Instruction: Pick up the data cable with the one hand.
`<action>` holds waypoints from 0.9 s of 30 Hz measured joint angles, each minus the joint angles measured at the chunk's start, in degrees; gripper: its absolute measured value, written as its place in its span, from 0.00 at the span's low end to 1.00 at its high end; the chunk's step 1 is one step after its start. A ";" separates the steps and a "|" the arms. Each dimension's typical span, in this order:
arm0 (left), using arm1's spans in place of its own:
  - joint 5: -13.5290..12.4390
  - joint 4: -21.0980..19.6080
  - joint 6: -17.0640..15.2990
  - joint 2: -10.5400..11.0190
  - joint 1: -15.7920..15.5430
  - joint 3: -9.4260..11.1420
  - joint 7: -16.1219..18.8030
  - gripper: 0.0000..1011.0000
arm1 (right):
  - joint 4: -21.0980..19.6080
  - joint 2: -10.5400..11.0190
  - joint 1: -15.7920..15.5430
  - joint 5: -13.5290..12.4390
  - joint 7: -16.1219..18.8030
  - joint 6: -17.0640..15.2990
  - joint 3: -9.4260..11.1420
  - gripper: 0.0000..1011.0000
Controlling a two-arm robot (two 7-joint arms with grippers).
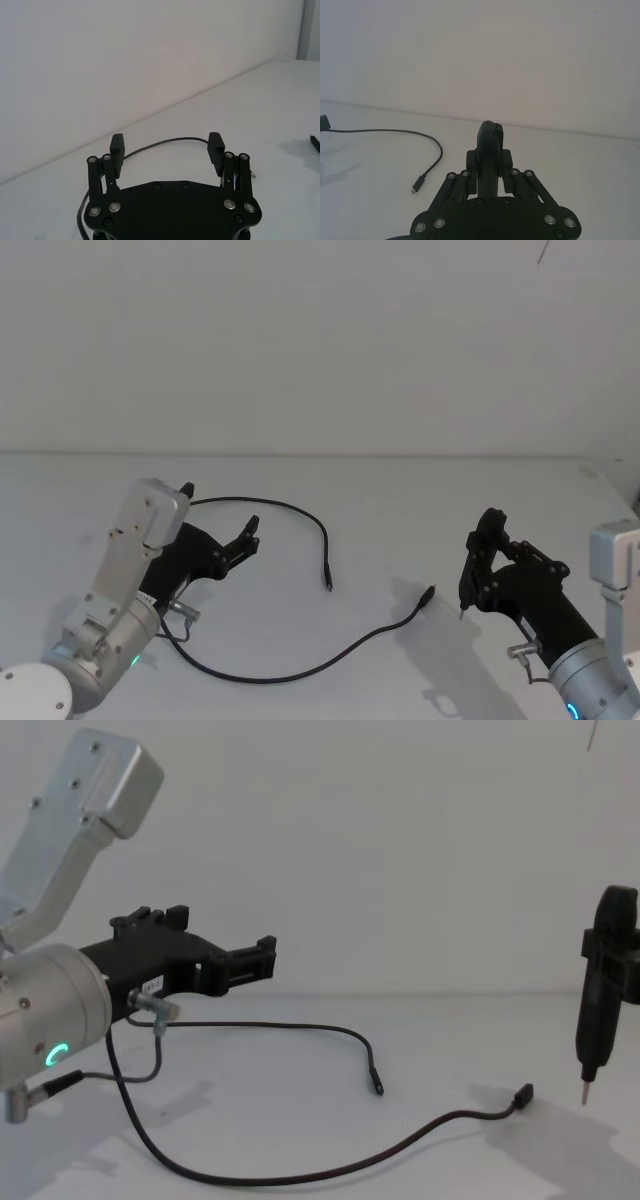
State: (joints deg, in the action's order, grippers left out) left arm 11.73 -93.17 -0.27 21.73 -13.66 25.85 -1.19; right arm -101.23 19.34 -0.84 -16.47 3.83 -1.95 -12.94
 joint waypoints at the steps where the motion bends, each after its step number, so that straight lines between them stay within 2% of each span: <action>1: 0.11 0.00 0.08 -0.03 -0.05 -0.03 -0.18 0.99 | 0.00 0.00 0.00 0.00 0.00 0.00 0.00 0.28; 14: 4.29 -0.10 -0.09 -0.04 -1.47 -0.08 -6.90 0.99 | 0.00 0.00 0.00 0.00 0.00 0.00 0.00 0.28; 21: 6.31 -0.06 -1.91 -0.09 -2.57 0.94 -11.22 0.99 | 0.00 0.00 0.00 0.00 0.00 0.00 0.00 0.28; 27: 7.04 0.12 -4.01 -0.03 -3.76 2.75 -15.13 0.99 | 0.00 0.00 0.00 0.00 0.00 0.00 0.00 0.28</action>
State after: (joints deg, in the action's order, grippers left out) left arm 18.76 -93.04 -4.28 21.69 -17.42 28.60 -16.31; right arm -101.23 19.33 -0.84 -16.47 3.83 -1.95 -12.94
